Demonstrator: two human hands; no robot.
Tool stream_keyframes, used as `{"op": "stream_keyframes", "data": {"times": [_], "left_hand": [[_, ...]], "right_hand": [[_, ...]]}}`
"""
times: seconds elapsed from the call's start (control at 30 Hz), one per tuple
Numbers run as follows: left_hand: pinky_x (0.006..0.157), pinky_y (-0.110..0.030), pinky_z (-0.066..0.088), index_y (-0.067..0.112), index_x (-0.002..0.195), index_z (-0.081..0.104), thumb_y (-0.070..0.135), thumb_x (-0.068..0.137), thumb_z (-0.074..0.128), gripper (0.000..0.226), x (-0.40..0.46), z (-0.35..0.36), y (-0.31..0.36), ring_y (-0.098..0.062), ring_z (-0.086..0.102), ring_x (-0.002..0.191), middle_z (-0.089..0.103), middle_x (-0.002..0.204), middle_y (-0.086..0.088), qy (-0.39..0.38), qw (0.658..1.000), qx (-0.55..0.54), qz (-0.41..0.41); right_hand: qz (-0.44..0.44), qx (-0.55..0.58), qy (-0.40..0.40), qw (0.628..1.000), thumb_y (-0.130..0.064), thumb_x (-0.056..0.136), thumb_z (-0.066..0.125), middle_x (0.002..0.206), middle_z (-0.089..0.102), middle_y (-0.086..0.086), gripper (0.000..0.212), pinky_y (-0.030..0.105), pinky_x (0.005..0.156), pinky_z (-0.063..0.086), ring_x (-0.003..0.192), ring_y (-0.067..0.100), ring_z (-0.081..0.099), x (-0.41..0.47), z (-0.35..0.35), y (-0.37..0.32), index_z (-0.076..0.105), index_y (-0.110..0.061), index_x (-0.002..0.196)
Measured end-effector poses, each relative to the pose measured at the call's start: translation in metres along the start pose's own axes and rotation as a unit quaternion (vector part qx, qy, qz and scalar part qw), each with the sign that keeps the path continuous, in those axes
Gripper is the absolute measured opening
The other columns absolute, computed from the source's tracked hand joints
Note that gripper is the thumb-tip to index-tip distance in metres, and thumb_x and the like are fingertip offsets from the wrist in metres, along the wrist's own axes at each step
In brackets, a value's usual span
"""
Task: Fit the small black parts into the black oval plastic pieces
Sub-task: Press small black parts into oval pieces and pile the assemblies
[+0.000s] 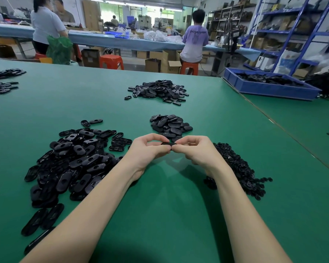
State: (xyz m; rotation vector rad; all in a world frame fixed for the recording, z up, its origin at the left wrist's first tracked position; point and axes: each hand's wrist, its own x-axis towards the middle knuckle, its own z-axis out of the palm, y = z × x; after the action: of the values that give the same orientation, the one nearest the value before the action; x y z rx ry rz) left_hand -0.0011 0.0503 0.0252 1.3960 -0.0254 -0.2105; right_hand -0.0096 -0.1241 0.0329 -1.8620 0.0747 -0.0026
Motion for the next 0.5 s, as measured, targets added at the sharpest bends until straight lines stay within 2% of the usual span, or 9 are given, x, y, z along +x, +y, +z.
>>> {"op": "stream_keyframes", "data": {"times": [0.23,0.4,0.5], "left_hand": [[0.061,-0.014,0.052,0.004,0.092,0.069,-0.009,0.082,0.073,0.016,-0.0026,0.0019,0.0003,-0.01,0.07,0.063,0.074,0.082,-0.015,0.013,0.999,0.047,0.01],[0.058,-0.011,0.05,0.003,0.093,0.07,-0.008,0.081,0.075,0.016,-0.0024,0.0039,-0.0017,-0.006,0.068,0.06,0.073,0.082,-0.014,0.036,0.997,0.071,0.012],[0.062,-0.012,0.051,0.007,0.088,0.071,-0.006,0.08,0.076,0.016,-0.0027,0.0055,-0.0042,-0.01,0.067,0.065,0.073,0.081,-0.013,0.046,0.995,0.085,0.017]], "right_hand": [[-0.008,-0.009,0.0,1.0,-0.015,0.08,0.082,0.053,0.056,-0.017,0.017,0.008,0.045,0.033,0.045,-0.003,0.045,0.0003,0.0037,0.0034,0.068,-0.019,0.073],[-0.016,-0.026,0.008,0.999,-0.014,0.079,0.082,0.052,0.054,-0.018,0.019,0.011,0.05,0.036,0.049,0.0,0.046,0.0017,0.0051,0.0054,0.066,-0.019,0.071],[-0.018,-0.026,0.012,0.999,-0.012,0.079,0.081,0.051,0.052,-0.018,0.02,0.013,0.049,0.034,0.048,0.002,0.043,0.001,0.0071,0.006,0.064,-0.019,0.07]]}}
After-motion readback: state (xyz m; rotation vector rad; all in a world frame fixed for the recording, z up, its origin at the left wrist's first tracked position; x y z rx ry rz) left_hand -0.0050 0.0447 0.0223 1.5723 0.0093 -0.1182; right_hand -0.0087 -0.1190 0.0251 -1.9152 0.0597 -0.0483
